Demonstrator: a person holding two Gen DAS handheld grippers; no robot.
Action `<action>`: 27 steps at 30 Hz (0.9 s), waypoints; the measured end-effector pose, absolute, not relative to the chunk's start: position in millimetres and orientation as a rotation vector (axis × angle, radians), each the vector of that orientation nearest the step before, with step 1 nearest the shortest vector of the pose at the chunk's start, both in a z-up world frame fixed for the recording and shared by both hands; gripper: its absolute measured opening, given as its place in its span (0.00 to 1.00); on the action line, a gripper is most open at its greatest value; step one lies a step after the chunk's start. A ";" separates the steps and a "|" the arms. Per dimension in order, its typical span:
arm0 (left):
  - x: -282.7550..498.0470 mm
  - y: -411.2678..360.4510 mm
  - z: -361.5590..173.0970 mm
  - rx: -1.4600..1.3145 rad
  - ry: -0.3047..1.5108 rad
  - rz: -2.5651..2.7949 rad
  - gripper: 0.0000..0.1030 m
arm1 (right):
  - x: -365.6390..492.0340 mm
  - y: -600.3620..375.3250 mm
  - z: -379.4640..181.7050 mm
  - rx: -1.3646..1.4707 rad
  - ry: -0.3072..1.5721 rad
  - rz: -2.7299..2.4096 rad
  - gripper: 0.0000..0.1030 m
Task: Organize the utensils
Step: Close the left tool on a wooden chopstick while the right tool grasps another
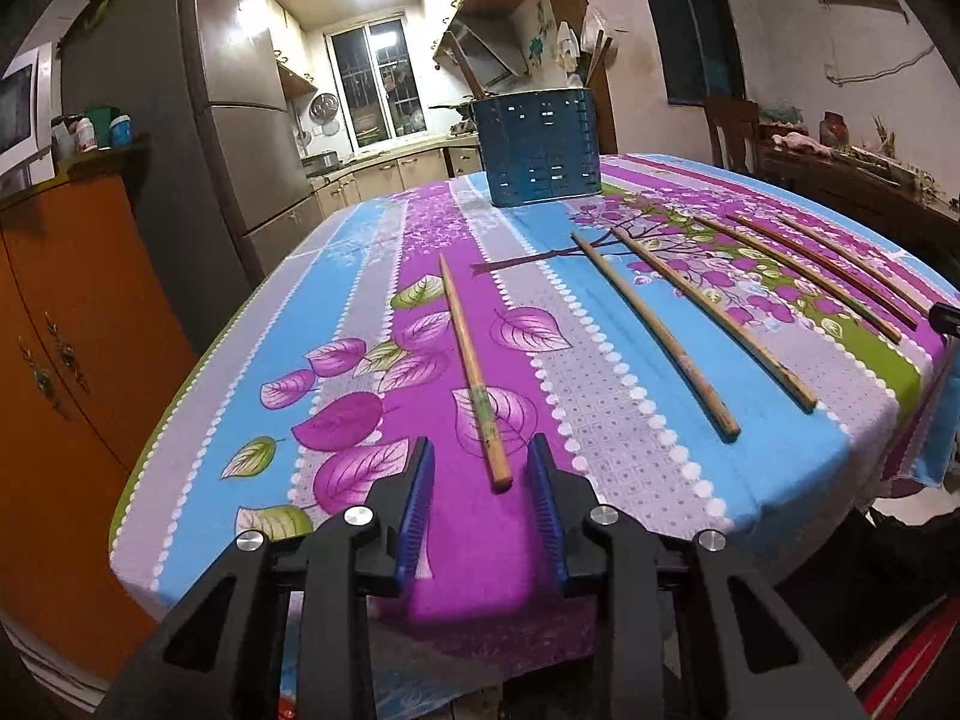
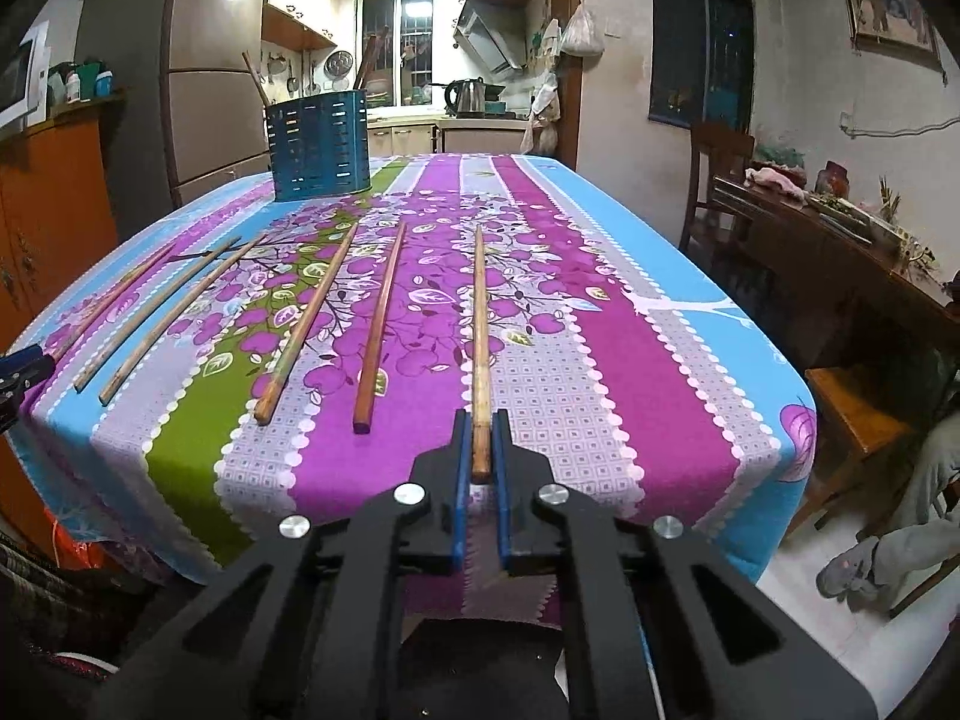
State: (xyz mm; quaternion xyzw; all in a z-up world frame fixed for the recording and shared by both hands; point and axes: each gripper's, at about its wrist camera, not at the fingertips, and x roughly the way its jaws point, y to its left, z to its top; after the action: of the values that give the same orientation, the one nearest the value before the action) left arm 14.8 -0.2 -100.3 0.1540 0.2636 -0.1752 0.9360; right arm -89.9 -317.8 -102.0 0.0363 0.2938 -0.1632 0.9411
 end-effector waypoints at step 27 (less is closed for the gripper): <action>4.8 -0.9 -108.0 0.223 0.489 -0.364 0.09 | -95.0 -313.8 -107.0 0.094 0.545 -0.366 0.05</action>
State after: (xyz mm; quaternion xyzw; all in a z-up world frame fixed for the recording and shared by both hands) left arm 4.8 -0.9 -108.0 0.1094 0.2404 -0.1790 0.9477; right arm -95.0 -313.8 -107.0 0.0460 0.2678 -0.1797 0.9455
